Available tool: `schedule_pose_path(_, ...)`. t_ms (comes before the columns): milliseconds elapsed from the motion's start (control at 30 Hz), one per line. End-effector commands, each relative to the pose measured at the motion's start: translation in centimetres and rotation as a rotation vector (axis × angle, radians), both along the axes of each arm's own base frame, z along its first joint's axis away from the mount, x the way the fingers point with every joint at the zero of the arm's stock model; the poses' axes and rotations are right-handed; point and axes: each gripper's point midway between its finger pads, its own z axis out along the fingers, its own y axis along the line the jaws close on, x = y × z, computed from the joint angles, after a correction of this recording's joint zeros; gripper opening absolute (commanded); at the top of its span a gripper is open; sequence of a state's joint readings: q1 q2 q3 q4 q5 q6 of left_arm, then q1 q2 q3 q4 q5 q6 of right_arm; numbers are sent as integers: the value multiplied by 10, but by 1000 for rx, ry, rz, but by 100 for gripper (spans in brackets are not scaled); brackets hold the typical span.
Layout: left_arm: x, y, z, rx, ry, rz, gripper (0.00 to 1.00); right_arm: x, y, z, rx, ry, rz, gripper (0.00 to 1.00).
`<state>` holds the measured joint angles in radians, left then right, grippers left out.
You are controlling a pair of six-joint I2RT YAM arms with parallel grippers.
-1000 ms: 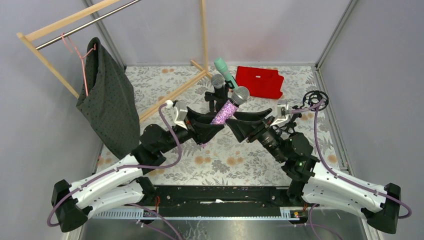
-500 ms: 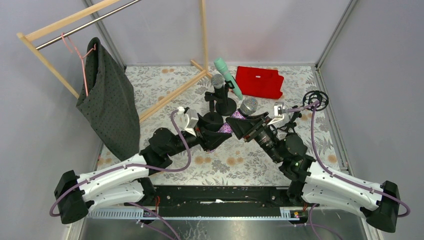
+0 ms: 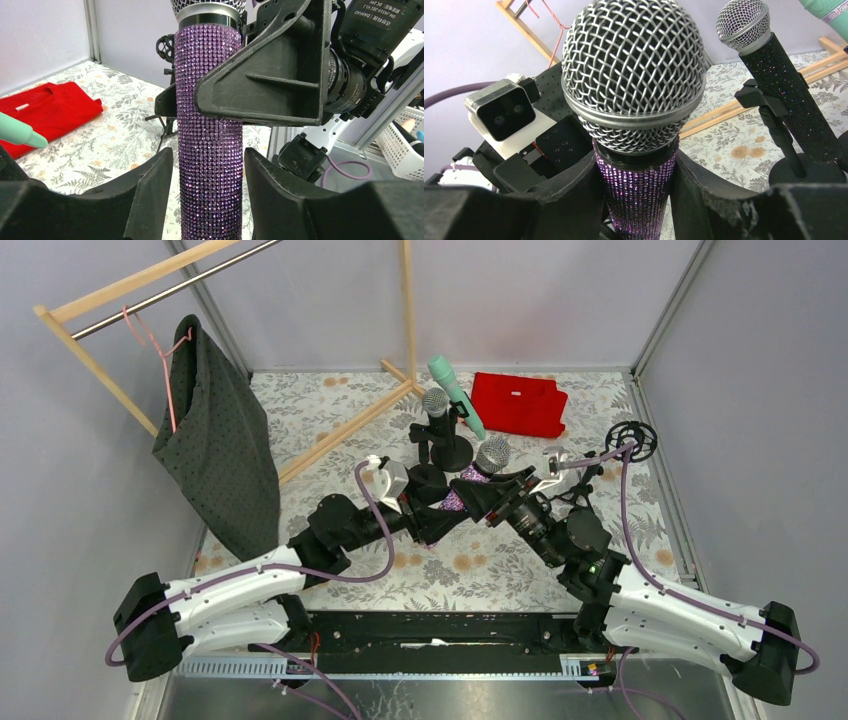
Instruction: Attach the microphones to the stand
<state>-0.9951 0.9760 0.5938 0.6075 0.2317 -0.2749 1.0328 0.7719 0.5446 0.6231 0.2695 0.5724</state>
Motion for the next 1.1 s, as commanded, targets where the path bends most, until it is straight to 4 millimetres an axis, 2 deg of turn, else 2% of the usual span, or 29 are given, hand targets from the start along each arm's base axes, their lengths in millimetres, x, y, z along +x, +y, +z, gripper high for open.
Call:
schedule_pose_path(0,-1,0,16,-37,-53,1,62,-9,-4,20,27,-73,19,0)
schedule_pose_path(100,-2,1,13,-35,-50,3,69,-11,-2,21,14,-79,31,0)
schedule_pose_path(167,-2,1,11,-31,-46,-3,70,-12,0,22,-6,-91,43,0)
schedule_pose_path(400,-11,-7,2,5,-35,-70,67,-19,12,19,-206,-113,109,0)
schedule_pose_path(467,-13,-10,0,15,-34,-90,64,-19,11,22,-210,-111,105,0)
schedule_pose_path(667,-21,-18,-10,41,-20,-146,62,-21,9,31,-158,-114,110,0)
schedule_pose_path(733,-22,-19,-12,42,-13,-152,56,-22,12,30,-168,-105,125,0)
schedule_pose_path(800,-22,-20,-11,40,-9,-155,42,-22,14,26,-186,-88,132,1)
schedule_pose_path(867,-20,-21,-9,41,3,-145,19,-22,16,21,-206,-73,136,11)
schedule_pose_path(933,-18,-22,-8,48,14,-135,5,-21,15,16,-220,-62,134,34)
schedule_pose_path(967,-16,-22,-8,48,20,-125,0,-20,14,14,-225,-56,127,41)
schedule_pose_path(1067,-6,-18,-9,53,45,-66,0,-17,7,10,-243,-43,92,58)
